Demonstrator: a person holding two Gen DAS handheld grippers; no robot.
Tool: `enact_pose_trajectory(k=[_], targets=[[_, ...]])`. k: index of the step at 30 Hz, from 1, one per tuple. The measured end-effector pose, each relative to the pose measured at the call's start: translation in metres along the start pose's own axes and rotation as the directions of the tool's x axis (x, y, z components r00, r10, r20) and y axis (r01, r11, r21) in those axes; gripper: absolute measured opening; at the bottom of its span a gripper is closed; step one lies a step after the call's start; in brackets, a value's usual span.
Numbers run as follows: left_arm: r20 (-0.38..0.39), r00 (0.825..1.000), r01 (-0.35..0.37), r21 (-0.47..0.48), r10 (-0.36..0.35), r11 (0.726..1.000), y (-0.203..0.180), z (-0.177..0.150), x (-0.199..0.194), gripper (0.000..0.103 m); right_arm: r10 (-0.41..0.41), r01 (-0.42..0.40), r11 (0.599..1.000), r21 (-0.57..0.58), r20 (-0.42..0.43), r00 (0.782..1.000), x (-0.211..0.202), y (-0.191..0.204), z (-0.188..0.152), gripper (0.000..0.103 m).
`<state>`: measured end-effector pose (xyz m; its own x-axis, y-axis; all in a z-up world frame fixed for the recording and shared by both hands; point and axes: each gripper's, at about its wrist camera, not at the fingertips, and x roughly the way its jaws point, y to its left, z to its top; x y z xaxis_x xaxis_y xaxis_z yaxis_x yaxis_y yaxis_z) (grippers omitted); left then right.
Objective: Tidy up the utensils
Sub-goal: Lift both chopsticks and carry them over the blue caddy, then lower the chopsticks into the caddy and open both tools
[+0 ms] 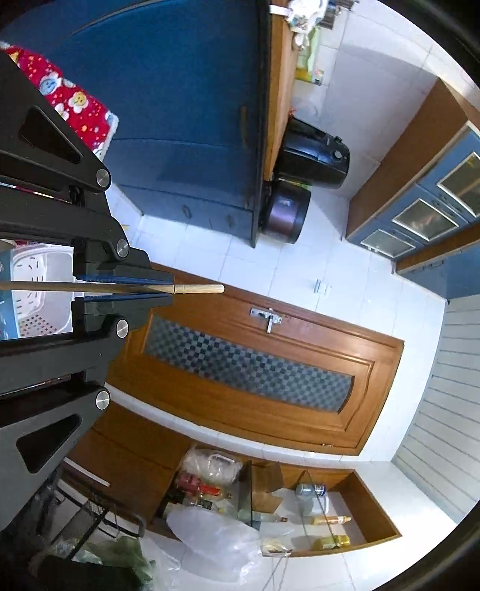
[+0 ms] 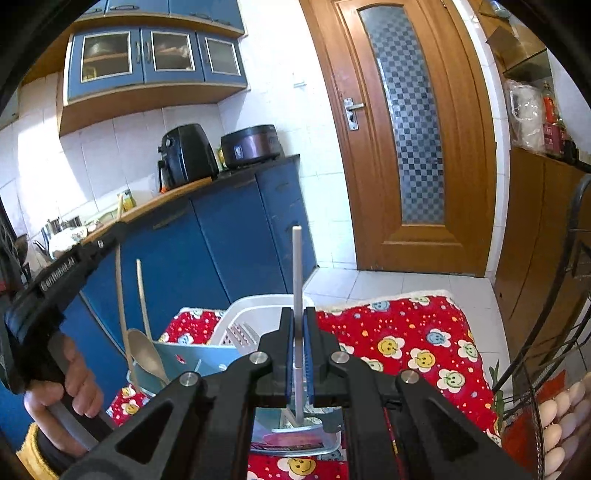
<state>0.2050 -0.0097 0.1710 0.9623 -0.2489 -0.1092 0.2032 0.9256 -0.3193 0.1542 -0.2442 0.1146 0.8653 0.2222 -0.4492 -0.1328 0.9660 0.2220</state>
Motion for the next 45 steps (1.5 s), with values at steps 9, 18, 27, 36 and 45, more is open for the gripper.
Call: enact_pose_trajectory(k=[9,18,27,36,45], targets=[[0.069,0.997,-0.021,0.030,0.019,0.999,-0.009,0.003,0.000,0.004,-0.009,0.009,1.000,-0.012,0.007,1.000,0.004,0.000,0.002,0.006],[0.027,0.997,-0.068,0.042,0.067,0.997,-0.004,-0.029,0.018,0.004,0.004,-0.005,1.000,-0.017,-0.029,1.000,0.018,-0.003,-0.006,0.006],[-0.023,0.997,-0.070,0.114,0.073,0.991,-0.014,-0.054,0.014,0.004,0.046,-0.045,0.999,0.028,-0.035,0.998,0.014,-0.007,-0.009,0.032],[-0.091,0.992,-0.075,0.124,0.087,0.989,-0.013,-0.058,-0.002,0.042,0.067,-0.068,0.997,0.048,0.017,0.998,-0.017,-0.010,-0.007,0.035],[-0.132,0.988,-0.067,0.121,0.083,0.990,-0.016,-0.044,-0.034,0.042,0.072,-0.073,0.994,0.084,0.015,0.997,-0.047,-0.014,-0.020,0.035]])
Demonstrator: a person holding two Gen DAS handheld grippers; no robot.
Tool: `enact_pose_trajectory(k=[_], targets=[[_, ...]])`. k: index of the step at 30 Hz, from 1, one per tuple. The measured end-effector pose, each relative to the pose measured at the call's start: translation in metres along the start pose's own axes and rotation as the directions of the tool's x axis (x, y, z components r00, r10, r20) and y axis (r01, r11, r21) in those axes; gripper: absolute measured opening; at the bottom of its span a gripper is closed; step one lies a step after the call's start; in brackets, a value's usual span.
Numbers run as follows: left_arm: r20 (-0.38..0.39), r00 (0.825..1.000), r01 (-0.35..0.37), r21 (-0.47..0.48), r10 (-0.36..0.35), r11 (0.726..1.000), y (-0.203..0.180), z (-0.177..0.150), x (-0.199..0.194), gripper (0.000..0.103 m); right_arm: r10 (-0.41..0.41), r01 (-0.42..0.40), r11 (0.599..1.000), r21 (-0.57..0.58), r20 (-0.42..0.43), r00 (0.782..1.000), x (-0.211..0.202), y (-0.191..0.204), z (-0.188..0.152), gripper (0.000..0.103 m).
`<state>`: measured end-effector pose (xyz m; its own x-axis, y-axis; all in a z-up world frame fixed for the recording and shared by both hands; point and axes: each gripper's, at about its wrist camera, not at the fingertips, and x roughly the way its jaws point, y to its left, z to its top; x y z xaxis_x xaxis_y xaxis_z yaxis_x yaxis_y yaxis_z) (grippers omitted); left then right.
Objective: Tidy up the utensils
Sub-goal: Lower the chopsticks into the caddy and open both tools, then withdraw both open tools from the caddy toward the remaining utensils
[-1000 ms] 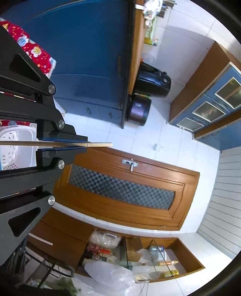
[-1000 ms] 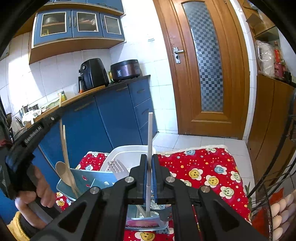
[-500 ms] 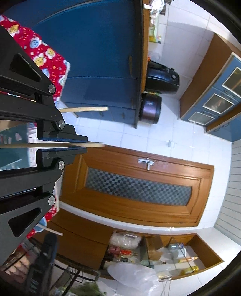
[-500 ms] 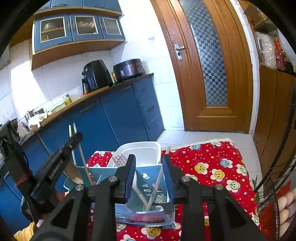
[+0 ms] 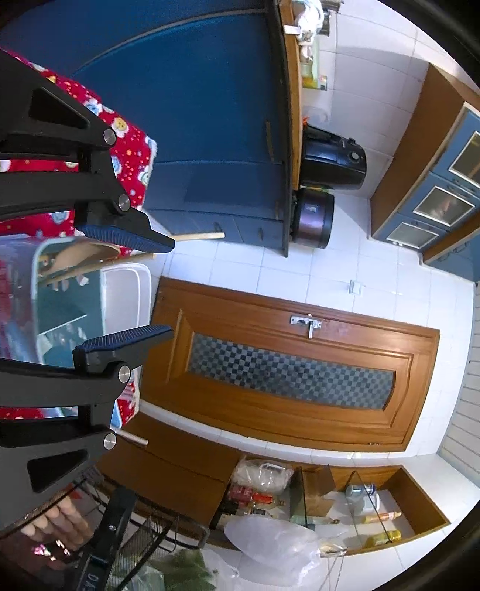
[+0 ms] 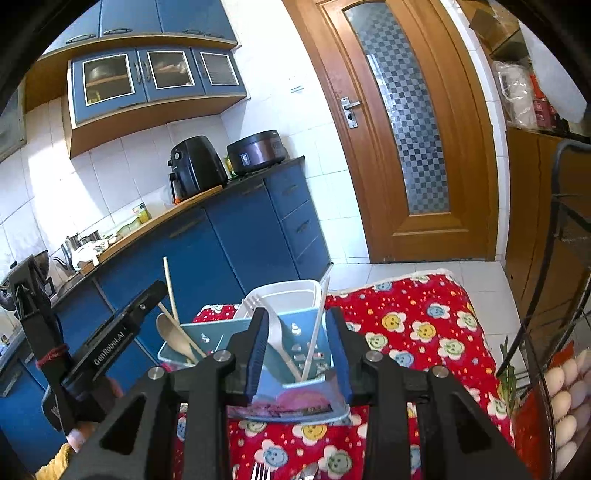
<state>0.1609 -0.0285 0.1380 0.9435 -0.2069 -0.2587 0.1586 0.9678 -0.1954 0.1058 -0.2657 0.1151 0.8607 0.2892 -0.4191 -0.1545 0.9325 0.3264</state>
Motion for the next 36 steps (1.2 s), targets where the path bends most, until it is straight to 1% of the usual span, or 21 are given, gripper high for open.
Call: enact_pose_trajectory(k=[8,17,23,28,36], targets=[[-0.046,0.999,0.012,-0.021,-0.013,1.000,0.005,0.004,-0.031,0.042,-0.001,0.002,1.000,0.009,-0.021,1.000,-0.023,0.006,-0.016,0.035],[-0.107,0.994,0.013,-0.037,-0.017,0.999,0.014,-0.007,-0.063,0.042,0.010,-0.007,0.999,0.040,-0.066,0.998,-0.037,0.008,-0.039,0.035],[-0.154,0.988,0.007,-0.058,-0.016,0.998,0.024,-0.018,-0.073,0.042,0.012,-0.005,0.998,0.065,-0.108,0.994,-0.039,0.005,-0.057,0.035],[-0.183,0.983,-0.009,-0.053,-0.001,0.999,0.030,-0.030,-0.080,0.042,0.009,0.003,0.996,0.088,-0.136,0.991,-0.040,0.001,-0.071,0.035],[-0.250,0.968,-0.026,-0.063,0.009,0.998,0.038,-0.052,-0.085,0.042,0.004,0.018,0.993,0.113,-0.192,0.981,-0.035,-0.005,-0.092,0.035]])
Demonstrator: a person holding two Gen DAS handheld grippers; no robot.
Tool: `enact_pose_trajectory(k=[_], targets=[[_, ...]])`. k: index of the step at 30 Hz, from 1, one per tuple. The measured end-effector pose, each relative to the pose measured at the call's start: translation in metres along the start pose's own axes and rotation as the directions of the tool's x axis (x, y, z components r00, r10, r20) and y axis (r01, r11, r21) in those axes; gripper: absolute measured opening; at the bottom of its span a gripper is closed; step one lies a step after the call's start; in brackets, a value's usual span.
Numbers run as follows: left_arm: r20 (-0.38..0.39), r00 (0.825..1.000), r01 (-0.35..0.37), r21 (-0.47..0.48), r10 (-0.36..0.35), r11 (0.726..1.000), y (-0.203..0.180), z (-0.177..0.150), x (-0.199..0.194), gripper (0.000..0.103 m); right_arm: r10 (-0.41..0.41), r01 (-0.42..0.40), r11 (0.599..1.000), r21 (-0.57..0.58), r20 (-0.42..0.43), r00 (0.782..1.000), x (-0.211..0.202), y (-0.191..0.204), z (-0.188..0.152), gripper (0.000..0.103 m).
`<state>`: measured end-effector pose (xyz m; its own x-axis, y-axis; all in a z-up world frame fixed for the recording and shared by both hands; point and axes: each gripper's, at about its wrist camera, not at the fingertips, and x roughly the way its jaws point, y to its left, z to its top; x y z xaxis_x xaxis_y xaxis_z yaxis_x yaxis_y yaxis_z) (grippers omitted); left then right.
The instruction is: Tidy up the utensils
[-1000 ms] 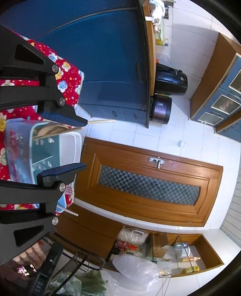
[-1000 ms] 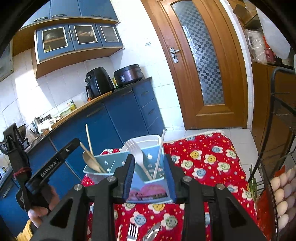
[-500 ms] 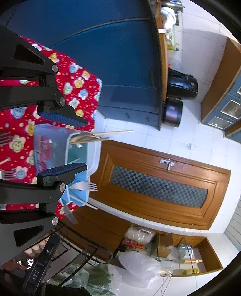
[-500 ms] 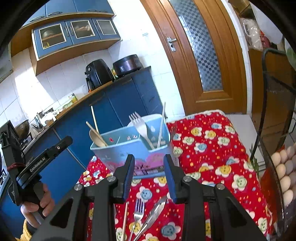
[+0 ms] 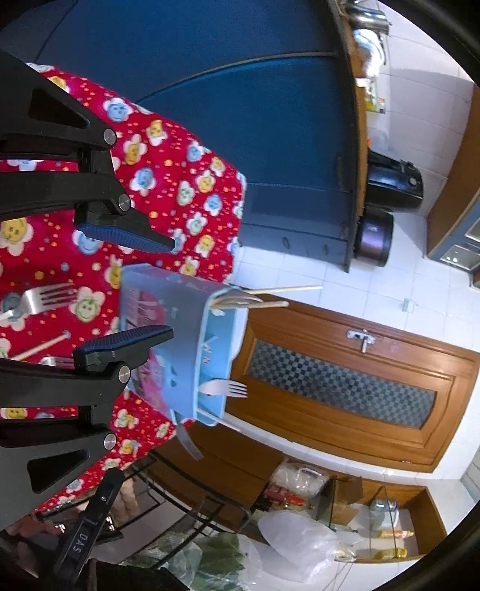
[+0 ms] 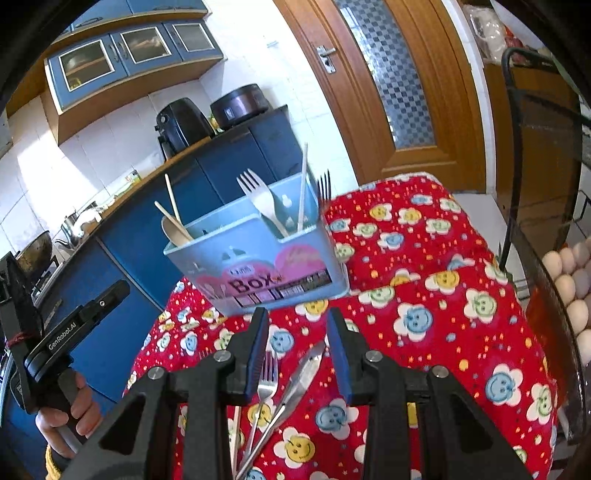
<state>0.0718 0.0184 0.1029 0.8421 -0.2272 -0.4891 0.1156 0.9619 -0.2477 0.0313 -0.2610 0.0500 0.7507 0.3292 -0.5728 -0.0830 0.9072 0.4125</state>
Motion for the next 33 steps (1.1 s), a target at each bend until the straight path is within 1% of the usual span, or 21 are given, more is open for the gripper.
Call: enact_pose_trajectory(k=[7,15,21,28,33], targets=[[-0.059,0.998,-0.008,-0.008,0.008,1.000,0.008,-0.018,0.008,0.042,0.002,-0.001,1.000,0.024,-0.055,0.998,0.011,-0.004,-0.015,0.035],[-0.129,0.992,-0.013,-0.011,0.011,1.000,0.014,-0.036,0.020,0.042,0.016,-0.010,0.999,0.049,-0.118,0.993,0.026,-0.007,-0.029,0.035],[-0.201,0.980,0.007,0.006,-0.005,1.000,0.014,-0.051,0.033,0.042,0.023,-0.010,0.997,0.072,-0.176,0.984,0.040,-0.008,-0.037,0.035],[-0.290,0.957,0.018,0.016,-0.013,1.000,0.016,-0.066,0.056,0.042,0.035,-0.012,0.995,0.096,-0.244,0.969,0.057,-0.011,-0.045,0.035],[-0.329,0.944,0.016,0.028,-0.006,0.999,0.019,-0.074,0.071,0.042,0.058,-0.024,0.992,0.120,-0.288,0.956,0.069,-0.014,-0.050,0.035]])
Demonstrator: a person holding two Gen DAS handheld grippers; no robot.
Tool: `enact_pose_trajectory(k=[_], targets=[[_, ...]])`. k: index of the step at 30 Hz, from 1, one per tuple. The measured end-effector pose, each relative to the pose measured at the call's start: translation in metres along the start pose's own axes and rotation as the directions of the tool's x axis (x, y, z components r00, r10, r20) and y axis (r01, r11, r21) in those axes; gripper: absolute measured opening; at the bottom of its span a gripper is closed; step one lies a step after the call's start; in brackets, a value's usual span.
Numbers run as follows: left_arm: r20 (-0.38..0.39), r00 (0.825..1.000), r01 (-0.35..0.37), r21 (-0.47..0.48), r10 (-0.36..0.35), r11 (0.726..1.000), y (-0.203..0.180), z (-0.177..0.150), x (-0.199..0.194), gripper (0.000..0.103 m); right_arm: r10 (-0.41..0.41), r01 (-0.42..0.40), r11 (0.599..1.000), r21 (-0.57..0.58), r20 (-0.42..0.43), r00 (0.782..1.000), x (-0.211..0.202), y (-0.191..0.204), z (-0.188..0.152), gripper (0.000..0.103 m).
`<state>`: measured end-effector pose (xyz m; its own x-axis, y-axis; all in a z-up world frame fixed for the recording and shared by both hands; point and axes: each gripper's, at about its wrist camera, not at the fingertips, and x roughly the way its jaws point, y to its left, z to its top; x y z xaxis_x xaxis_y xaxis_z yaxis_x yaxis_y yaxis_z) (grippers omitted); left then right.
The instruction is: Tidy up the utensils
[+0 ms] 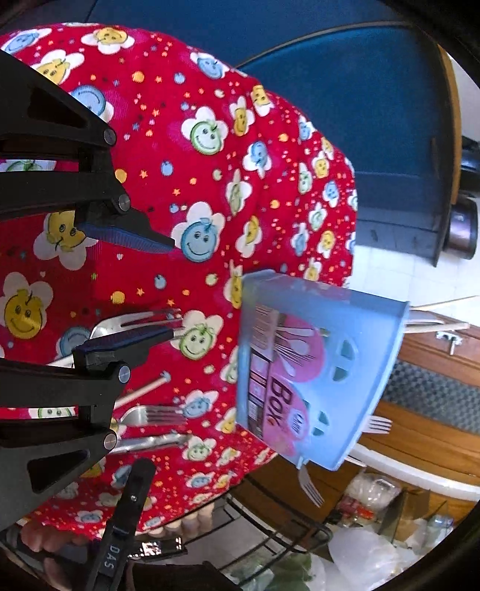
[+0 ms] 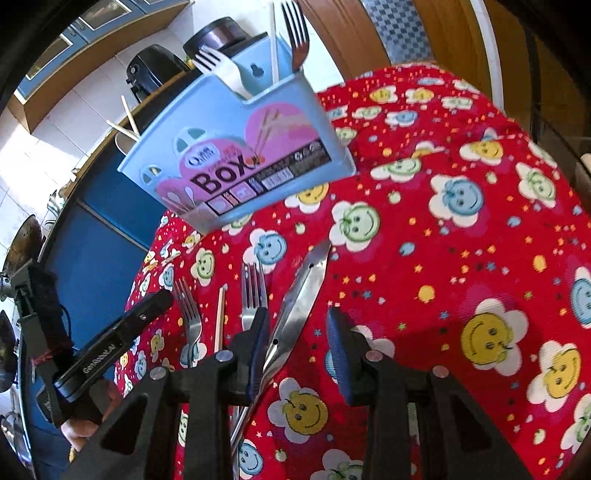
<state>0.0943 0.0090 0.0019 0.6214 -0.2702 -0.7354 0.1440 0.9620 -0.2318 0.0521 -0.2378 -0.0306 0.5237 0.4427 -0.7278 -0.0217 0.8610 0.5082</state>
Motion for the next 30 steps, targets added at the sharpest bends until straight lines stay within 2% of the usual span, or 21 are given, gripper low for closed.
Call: enact_pose_trajectory(k=[5,10,15,17,18,19,26,30], targets=[[-0.037,0.998,0.059,-0.012,-0.060,0.998,0.003,-0.002,0.013,0.042,0.006,-0.007,1.000,-0.007,-0.017,1.000,0.008,0.001,0.001,0.035],[-0.036,0.993,0.108,-0.007,-0.108,0.994,0.000,-0.001,0.020,0.041,0.003,-0.003,1.000,-0.021,-0.019,1.000,0.012,0.004,0.002,0.035],[-0.052,0.984,0.172,-0.003,-0.172,0.985,-0.004,-0.002,0.024,0.021,0.005,-0.005,1.000,-0.022,-0.016,1.000,0.012,0.004,0.003,0.035],[-0.047,0.984,0.171,0.012,-0.170,0.985,-0.008,-0.003,0.024,0.019,0.005,-0.005,1.000,-0.023,-0.014,1.000,0.013,0.004,0.003,0.035],[-0.042,0.984,0.173,0.019,-0.172,0.985,-0.009,-0.003,0.023,0.011,0.005,-0.006,1.000,-0.022,-0.015,1.000,0.013,0.004,0.003,0.035],[-0.037,0.983,0.182,0.022,-0.181,0.983,-0.010,-0.004,0.021,0.010,0.006,-0.006,1.000,-0.021,-0.014,1.000,0.013,0.004,0.003,0.035],[0.000,0.988,0.156,0.034,-0.156,0.987,-0.012,-0.005,0.012,0.004,0.029,-0.029,1.000,-0.010,-0.016,0.999,0.015,0.001,0.005,0.035],[0.029,0.991,0.131,0.037,-0.132,0.991,-0.010,-0.005,0.005,0.003,-0.015,0.014,0.999,-0.042,-0.015,1.000,0.021,0.007,0.009,0.026]])
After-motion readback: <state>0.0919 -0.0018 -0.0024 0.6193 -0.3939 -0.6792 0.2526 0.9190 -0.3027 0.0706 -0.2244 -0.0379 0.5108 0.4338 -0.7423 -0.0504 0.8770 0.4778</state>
